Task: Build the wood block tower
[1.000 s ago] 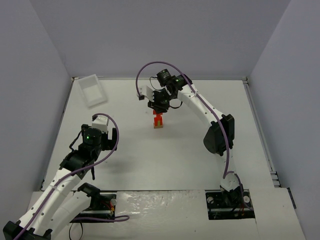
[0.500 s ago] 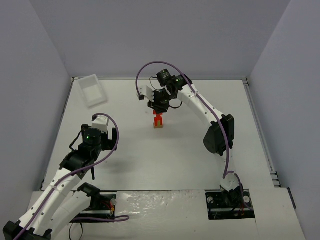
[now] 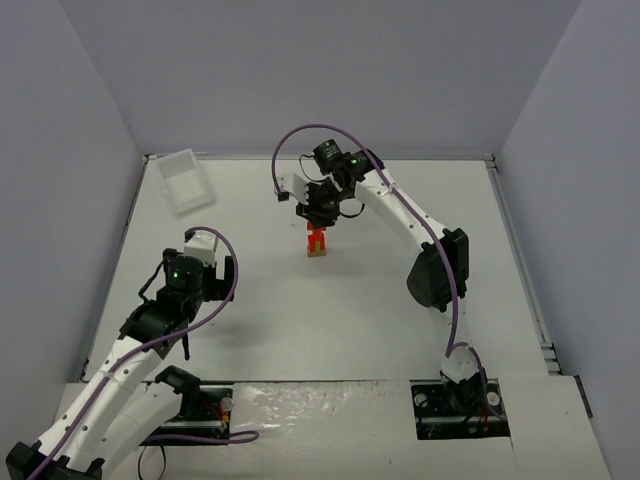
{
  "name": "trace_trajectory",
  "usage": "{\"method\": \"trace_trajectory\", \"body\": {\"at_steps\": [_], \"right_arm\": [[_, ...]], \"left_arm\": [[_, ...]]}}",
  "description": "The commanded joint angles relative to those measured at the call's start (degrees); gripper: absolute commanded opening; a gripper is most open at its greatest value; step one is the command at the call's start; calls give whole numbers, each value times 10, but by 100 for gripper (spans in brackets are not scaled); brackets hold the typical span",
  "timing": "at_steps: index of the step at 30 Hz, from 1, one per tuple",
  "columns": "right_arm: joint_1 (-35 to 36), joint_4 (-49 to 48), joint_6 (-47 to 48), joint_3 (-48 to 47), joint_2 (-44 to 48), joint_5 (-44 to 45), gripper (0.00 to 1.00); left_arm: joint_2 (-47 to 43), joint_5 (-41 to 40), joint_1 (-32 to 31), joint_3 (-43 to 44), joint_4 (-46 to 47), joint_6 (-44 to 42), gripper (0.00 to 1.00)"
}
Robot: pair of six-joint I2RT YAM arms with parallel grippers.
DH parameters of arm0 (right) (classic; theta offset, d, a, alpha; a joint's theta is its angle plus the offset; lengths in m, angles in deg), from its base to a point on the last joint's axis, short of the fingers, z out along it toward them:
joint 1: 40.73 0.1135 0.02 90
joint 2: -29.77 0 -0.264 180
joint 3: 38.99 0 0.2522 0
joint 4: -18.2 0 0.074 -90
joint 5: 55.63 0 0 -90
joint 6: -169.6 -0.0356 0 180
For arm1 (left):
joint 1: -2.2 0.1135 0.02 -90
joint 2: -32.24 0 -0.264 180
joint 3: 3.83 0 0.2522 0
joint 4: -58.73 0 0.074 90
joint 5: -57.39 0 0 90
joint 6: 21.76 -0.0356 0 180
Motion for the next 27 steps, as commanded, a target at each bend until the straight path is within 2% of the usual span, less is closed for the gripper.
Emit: {"method": "trace_trajectory", "body": {"at_steps": [1, 27], "right_arm": [[-1, 5, -6, -1, 17, 4, 7], [0, 4, -6, -8, 15, 2, 12]], "left_arm": [[2, 2, 3, 6, 33, -3, 96], [4, 2, 3, 6, 33, -3, 96]]}}
